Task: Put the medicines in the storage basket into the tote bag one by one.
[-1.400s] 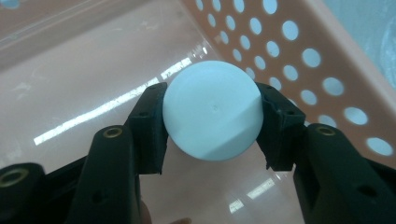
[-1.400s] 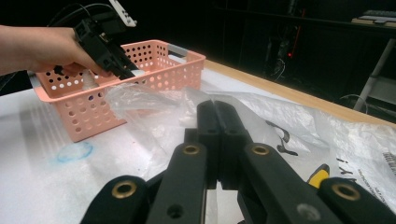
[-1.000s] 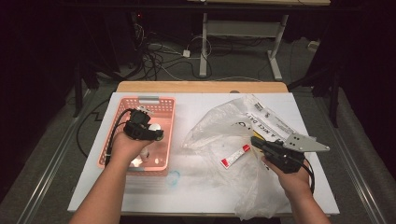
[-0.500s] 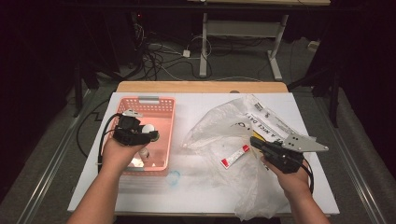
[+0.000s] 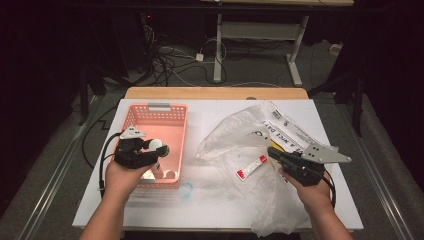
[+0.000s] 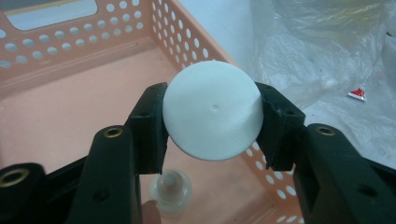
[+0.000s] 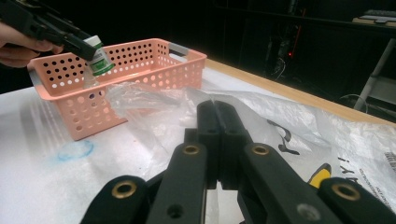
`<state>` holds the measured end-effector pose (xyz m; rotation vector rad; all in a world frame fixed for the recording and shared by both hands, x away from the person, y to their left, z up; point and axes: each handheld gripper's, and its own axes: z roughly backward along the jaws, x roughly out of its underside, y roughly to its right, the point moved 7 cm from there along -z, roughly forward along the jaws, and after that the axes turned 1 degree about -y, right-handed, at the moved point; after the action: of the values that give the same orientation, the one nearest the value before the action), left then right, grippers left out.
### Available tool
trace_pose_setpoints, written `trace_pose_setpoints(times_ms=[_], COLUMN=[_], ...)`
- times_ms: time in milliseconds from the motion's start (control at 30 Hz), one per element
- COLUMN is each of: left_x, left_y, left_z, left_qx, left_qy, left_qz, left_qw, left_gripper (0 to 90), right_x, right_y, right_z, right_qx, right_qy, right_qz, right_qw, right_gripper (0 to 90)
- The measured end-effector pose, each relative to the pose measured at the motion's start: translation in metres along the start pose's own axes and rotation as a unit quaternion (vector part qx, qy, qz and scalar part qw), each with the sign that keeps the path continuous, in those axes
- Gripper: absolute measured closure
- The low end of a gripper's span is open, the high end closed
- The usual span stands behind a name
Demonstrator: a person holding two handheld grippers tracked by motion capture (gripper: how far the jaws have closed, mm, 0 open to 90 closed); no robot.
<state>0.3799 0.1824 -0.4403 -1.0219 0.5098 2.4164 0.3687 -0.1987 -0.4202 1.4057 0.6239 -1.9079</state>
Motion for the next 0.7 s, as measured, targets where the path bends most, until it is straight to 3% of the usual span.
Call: trace_pose_setpoints(times_ms=[233, 700], left_x=[0.008, 0.014], left_y=[0.011, 0.029], left_z=[0.009, 0.014], left_qx=[0.01, 0.02], left_qy=[0.027, 0.048], left_qz=[-0.001, -0.019], left_qw=[0.9996, 0.9985], left_gripper=[48.6, 48.7], right_x=[0.001, 0.003], right_y=[-0.001, -0.002], right_z=[-0.001, -0.001], right_qx=[-0.002, -0.002], right_qy=[-0.002, -0.006], right_qz=[-0.002, 0.002], right_qw=[1.0, 1.0], right_gripper=[90.0, 90.0])
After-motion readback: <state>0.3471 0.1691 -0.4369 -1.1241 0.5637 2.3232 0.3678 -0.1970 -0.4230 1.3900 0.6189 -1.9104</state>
